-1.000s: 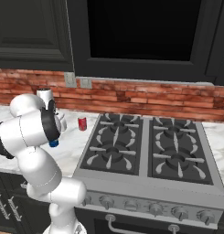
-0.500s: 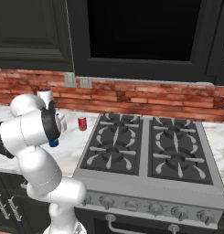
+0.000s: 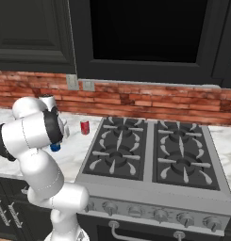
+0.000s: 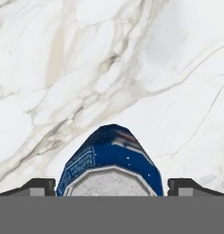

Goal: Four empty soda cans are scattered around the kitchen. Gather all the cans and cluster them next to the stove for recycling.

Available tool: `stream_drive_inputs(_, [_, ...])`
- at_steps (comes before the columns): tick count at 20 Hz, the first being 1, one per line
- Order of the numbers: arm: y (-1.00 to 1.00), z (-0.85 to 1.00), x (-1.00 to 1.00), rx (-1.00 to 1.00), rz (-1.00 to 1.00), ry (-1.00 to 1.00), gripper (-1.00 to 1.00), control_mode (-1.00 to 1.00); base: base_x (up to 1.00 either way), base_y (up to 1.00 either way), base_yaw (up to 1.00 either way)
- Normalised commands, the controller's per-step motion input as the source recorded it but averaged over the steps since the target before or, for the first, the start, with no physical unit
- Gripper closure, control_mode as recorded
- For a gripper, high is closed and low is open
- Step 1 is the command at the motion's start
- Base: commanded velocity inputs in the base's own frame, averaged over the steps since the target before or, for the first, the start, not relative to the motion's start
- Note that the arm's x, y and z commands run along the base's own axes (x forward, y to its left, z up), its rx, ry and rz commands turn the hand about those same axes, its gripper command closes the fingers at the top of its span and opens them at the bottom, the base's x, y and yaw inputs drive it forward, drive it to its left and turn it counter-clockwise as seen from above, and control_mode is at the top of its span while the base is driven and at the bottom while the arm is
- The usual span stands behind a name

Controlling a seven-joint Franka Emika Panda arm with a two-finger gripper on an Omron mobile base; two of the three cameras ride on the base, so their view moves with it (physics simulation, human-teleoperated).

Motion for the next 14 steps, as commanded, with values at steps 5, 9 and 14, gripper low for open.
stream_drive_inputs(5, [0.0, 0.0, 0.0, 0.0, 0.0, 0.0, 1.0, -1.0, 0.0, 0.0, 0.0])
stream_drive_inputs(9, [0.0, 0.0, 0.0, 0.0, 0.0, 0.0, 1.0, -1.0, 0.0, 0.0, 0.0])
stream_drive_inputs(14, [-0.05, 0.1, 0.04, 0.0, 0.0, 0.0, 1.0, -1.0, 0.0, 0.0, 0.0])
